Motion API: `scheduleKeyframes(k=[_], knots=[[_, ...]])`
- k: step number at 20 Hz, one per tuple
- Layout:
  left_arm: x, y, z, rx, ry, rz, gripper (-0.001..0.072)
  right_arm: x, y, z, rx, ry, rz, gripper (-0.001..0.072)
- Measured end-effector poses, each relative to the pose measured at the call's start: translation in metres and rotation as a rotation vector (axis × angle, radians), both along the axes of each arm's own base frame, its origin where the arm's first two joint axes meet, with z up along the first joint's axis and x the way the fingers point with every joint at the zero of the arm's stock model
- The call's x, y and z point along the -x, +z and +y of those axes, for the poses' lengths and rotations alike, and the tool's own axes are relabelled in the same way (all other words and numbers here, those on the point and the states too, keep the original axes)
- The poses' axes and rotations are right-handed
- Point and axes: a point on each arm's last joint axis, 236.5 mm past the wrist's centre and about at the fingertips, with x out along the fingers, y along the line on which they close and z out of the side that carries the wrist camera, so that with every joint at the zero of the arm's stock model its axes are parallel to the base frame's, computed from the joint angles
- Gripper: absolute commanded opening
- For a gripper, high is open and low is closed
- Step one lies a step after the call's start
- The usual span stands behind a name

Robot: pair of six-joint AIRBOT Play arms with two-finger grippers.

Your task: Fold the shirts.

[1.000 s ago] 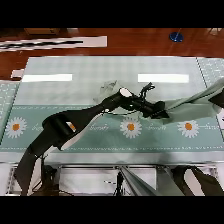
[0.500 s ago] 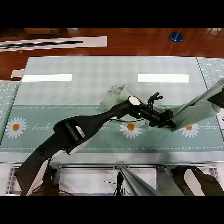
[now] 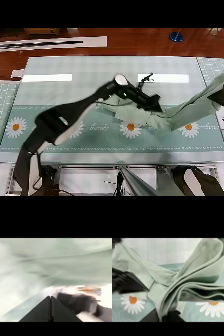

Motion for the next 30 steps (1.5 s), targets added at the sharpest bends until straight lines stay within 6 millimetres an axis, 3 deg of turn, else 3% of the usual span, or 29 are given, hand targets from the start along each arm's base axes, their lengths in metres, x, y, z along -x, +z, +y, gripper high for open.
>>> scheduleKeyframes(k=[3, 6, 9, 10, 13, 16, 20, 26, 27, 28, 29, 30], knots=[[-0.059, 0.031, 0.098, -0.160, 0.032, -0.210, 0.0020, -0.012, 0.006, 0.006, -0.036, -0.001, -0.046, 0.0020], [-0.111, 0.085, 0.202, -0.279, 0.178, -0.380, 0.0020, -0.028, 0.003, 0.018, -0.080, 0.026, -0.054, 0.0020], [-0.135, 0.147, 0.295, -0.348, 0.353, -0.507, 0.0021, -0.051, -0.011, 0.045, -0.118, 0.080, -0.027, 0.0020], [-0.136, 0.165, 0.324, -0.373, 0.404, -0.539, 0.0021, -0.060, -0.019, 0.055, -0.125, 0.099, -0.012, 0.0020], [-0.127, 0.211, 0.386, -0.415, 0.531, -0.619, 0.0021, -0.084, -0.051, 0.101, -0.147, 0.169, 0.049, 0.0020], [-0.109, 0.238, 0.418, -0.444, 0.590, -0.660, 0.0021, -0.103, -0.086, 0.156, -0.161, 0.238, 0.086, 0.0020], [-0.089, 0.248, 0.432, -0.472, 0.590, -0.666, 0.0021, -0.128, -0.125, 0.224, -0.197, 0.250, 0.070, 0.0020], [-0.078, 0.250, 0.435, -0.486, 0.576, -0.659, 0.0022, -0.145, -0.156, 0.286, -0.281, 0.209, 0.040, 0.0028], [-0.078, 0.250, 0.435, -0.487, 0.573, -0.659, 0.0021, -0.145, -0.159, 0.292, -0.293, 0.204, 0.040, 0.0150], [-0.077, 0.249, 0.436, -0.488, 0.571, -0.658, 0.0021, -0.146, -0.161, 0.297, -0.304, 0.201, 0.040, 0.0327], [-0.077, 0.249, 0.436, -0.488, 0.571, -0.658, 0.0021, -0.146, -0.162, 0.301, -0.315, 0.197, 0.039, 0.0460], [-0.077, 0.249, 0.436, -0.488, 0.571, -0.657, 0.0021, -0.145, -0.163, 0.305, -0.324, 0.196, 0.041, 0.0497]])
